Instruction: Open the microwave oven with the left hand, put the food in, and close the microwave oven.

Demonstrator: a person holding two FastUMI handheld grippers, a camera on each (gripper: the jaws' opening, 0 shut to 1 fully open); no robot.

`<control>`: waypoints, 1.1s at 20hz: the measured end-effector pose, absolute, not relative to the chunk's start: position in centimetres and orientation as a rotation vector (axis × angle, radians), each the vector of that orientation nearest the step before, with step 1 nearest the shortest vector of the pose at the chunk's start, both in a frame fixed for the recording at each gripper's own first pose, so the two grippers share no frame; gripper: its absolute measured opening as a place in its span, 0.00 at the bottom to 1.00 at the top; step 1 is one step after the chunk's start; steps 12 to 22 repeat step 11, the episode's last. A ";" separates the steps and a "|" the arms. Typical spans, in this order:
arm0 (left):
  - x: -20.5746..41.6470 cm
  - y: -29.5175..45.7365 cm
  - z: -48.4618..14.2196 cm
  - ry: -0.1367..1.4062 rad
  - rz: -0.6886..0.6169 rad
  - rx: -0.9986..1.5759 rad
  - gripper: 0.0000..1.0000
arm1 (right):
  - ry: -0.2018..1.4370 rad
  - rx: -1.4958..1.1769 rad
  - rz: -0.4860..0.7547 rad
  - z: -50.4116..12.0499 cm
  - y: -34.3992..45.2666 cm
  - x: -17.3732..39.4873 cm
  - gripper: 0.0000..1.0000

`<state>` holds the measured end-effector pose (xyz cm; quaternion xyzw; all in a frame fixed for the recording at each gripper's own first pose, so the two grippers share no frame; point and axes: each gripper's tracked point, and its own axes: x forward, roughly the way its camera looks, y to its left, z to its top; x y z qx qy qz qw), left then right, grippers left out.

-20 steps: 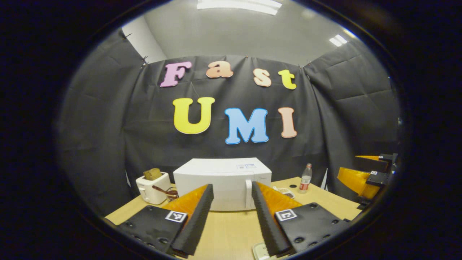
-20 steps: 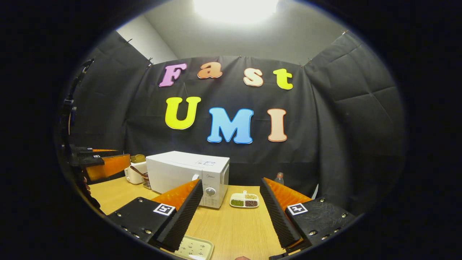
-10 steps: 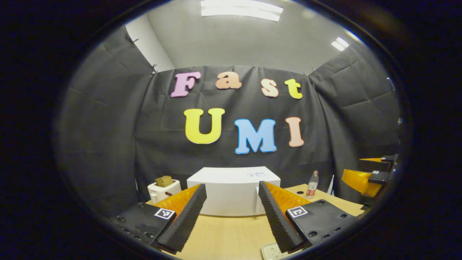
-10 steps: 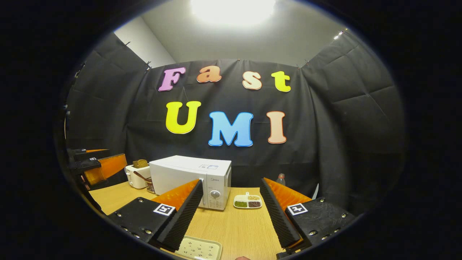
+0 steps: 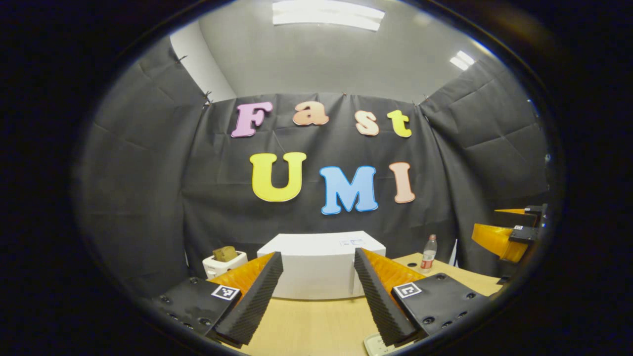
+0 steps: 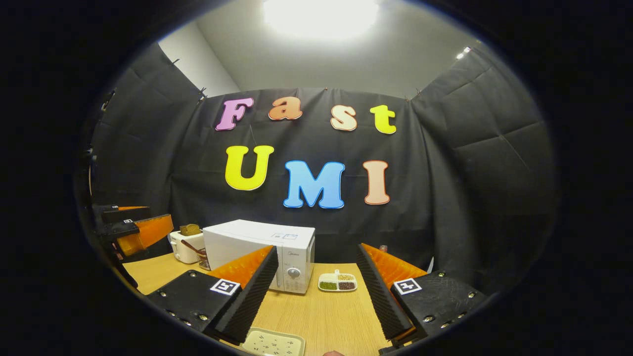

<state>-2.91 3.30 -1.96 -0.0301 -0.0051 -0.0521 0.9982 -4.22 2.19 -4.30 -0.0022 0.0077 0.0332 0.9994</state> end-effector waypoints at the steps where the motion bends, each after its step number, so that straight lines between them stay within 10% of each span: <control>1: -2.9 3.2 -1.9 -0.011 -0.109 -0.058 0.96 | 0.014 0.000 0.071 -4.3 2.5 -4.3 0.97; 22: -3.7 3.6 -1.0 -0.030 -0.110 -0.051 0.96 | -0.022 -0.001 0.069 -3.2 2.9 -5.1 0.97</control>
